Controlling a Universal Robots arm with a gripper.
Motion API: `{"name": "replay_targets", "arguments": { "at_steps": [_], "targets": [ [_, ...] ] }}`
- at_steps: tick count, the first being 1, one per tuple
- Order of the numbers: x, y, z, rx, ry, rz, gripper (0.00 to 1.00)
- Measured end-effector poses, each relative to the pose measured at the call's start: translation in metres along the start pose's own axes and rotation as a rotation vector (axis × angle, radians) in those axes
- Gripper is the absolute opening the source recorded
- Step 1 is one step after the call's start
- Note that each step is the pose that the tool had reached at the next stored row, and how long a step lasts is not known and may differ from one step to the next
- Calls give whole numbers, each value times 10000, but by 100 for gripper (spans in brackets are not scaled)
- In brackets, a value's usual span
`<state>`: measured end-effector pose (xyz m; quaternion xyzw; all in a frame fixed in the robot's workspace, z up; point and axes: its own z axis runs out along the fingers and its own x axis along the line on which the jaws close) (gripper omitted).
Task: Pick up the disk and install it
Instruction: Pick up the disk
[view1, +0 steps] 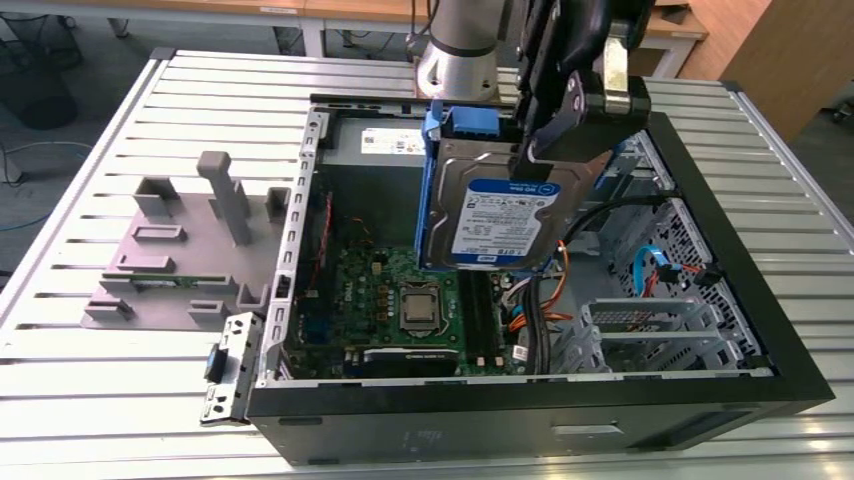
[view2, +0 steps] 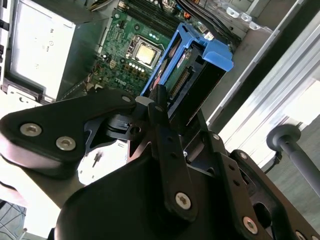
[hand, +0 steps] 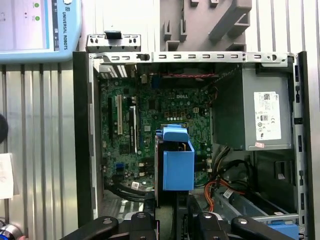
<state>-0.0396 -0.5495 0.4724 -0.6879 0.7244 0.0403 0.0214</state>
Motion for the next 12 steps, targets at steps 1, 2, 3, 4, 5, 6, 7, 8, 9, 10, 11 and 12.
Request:
{"name": "replay_targets", "arguments": {
  "at_steps": [1, 2, 3, 4, 5, 6, 7, 8, 9, 10, 11, 12],
  "targets": [
    [17, -5, -1, 0, 0, 1, 35],
    [35, -9, -2, 0, -1, 4, 35],
    [51, -13, -4, 1, -1, 5, 35],
    [62, -19, -5, 1, -1, 7, 35],
    [76, -25, -7, 0, 1, 10, 35],
    [91, -32, -8, 0, 0, 11, 35],
    [103, -36, -8, 1, -1, 12, 35],
    [113, -39, -10, 1, 0, 12, 35],
    [121, -40, -10, 1, 0, 12, 35],
    [123, -40, -10, 1, -1, 13, 35],
    [122, -40, -10, 1, -1, 14, 35],
    [122, -40, -10, 1, -1, 13, 35]
  ]
}}
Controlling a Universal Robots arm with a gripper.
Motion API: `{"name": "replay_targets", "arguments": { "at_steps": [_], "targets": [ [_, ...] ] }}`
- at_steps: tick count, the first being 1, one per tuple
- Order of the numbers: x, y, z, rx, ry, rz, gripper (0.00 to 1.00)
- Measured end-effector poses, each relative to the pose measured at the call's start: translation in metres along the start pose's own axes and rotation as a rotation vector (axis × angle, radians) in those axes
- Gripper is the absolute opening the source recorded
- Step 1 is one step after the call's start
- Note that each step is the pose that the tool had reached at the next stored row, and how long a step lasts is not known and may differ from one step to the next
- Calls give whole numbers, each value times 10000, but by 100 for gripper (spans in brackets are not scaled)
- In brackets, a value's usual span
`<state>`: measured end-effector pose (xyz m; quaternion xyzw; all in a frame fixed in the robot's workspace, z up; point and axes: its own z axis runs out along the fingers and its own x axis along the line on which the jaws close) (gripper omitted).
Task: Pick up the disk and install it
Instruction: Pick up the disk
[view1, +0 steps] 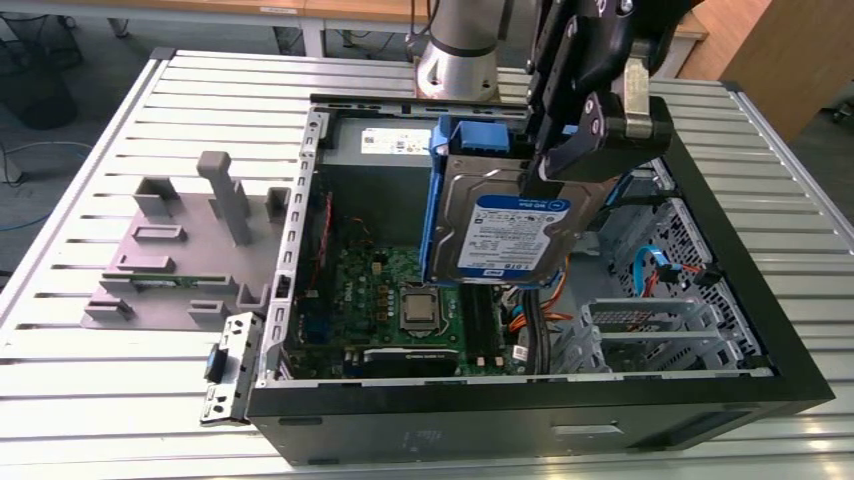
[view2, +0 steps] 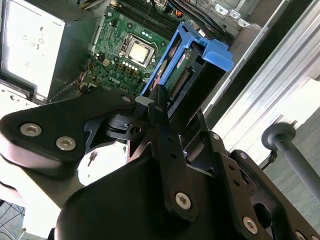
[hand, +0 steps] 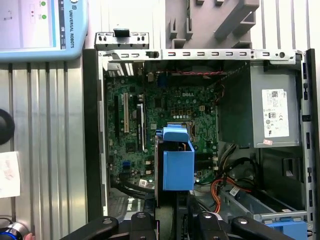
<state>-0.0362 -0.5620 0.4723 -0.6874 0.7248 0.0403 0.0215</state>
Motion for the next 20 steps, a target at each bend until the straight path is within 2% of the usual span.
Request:
{"name": "replay_targets", "arguments": {
  "at_steps": [6, 16, 20],
  "targets": [
    [0, -23, 0, -1, 0, -1, 35],
    [-14, -270, -4, -8, 0, 0, 35],
    [-15, -285, -5, -8, 1, 1, 35]
  ]
}}
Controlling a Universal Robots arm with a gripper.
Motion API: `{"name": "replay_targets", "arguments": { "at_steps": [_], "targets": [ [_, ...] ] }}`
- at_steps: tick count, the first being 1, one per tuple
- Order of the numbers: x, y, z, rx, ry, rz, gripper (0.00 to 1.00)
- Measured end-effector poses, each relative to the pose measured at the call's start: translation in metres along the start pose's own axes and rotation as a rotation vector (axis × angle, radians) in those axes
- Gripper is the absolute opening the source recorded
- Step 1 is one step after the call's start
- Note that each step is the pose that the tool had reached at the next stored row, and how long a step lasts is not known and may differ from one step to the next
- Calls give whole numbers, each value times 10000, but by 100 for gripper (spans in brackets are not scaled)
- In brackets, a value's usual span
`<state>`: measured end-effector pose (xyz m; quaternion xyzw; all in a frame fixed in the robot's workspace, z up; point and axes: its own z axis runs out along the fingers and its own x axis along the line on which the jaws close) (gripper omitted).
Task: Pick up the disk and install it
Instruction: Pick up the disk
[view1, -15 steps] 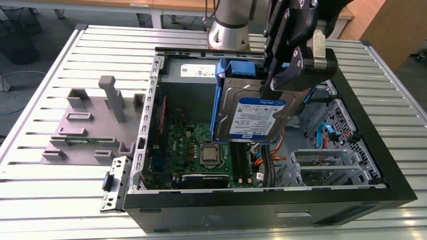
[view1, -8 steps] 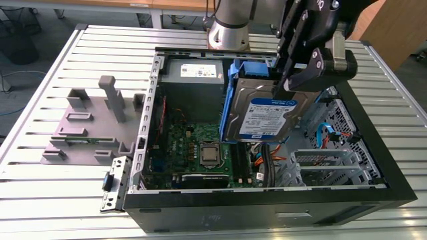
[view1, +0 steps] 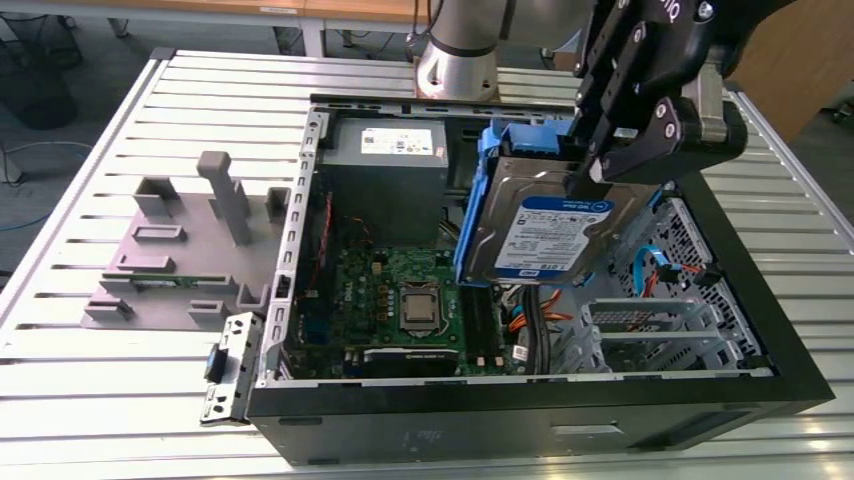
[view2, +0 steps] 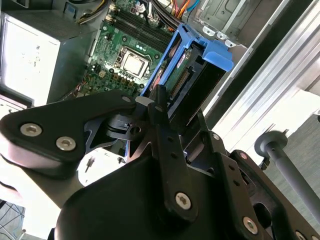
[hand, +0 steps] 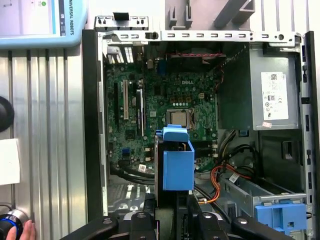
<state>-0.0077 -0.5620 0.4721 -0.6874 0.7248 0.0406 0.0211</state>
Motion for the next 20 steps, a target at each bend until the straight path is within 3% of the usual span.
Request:
{"name": "replay_targets", "arguments": {
  "at_steps": [5, 15, 20],
  "targets": [
    [34, -21, -3, 0, -1, -1, 35],
    [230, -101, -21, 0, -1, -1, 35],
    [252, -123, -24, -1, 0, -1, 35]
  ]
}}
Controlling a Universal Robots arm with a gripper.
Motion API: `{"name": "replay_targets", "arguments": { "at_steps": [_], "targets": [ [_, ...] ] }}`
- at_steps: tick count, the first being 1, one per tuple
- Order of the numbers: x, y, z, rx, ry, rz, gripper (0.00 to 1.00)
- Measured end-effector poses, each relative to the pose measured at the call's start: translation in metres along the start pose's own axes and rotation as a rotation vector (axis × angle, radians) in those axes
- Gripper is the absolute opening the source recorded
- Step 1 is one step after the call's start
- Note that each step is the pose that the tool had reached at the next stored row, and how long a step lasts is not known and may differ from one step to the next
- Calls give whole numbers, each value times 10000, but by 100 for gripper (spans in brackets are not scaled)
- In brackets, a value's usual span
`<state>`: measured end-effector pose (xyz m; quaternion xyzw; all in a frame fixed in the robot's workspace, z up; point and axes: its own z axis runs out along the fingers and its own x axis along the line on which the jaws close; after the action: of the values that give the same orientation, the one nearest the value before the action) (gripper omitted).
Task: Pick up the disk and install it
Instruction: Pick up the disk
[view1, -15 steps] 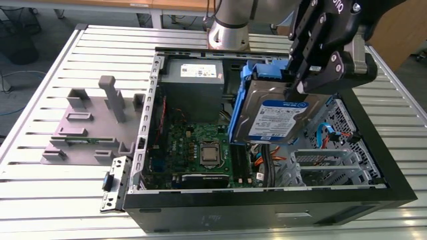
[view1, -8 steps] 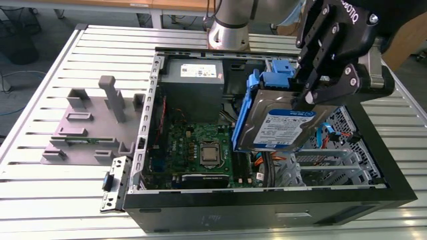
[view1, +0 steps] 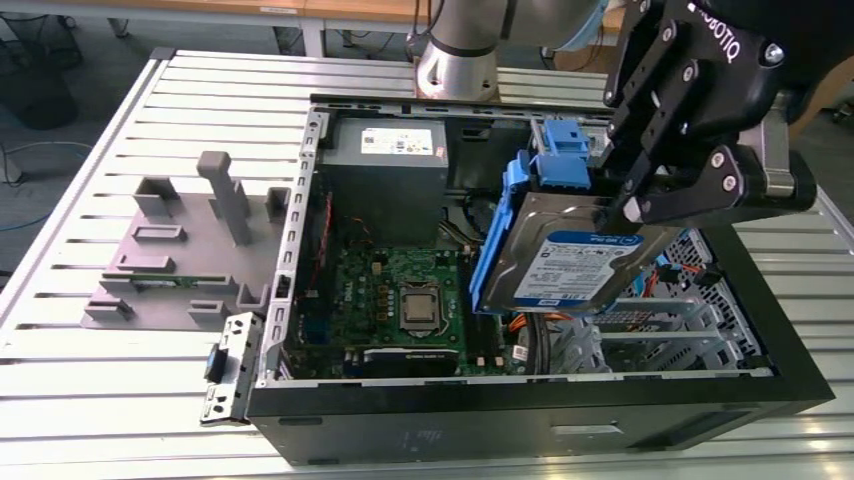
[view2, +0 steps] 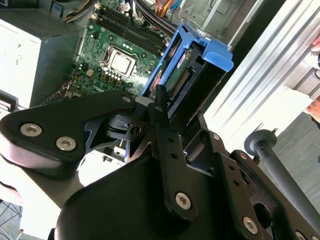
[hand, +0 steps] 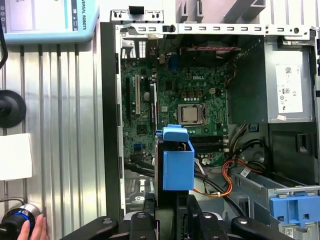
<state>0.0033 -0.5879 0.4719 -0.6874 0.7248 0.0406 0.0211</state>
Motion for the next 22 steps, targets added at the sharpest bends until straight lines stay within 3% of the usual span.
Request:
{"name": "replay_targets", "arguments": {
  "at_steps": [6, 22],
  "targets": [
    [-4, -99, 1, 0, 0, 1, 35],
    [-25, -493, -4, 0, 12, 1, 35]
  ]
}}
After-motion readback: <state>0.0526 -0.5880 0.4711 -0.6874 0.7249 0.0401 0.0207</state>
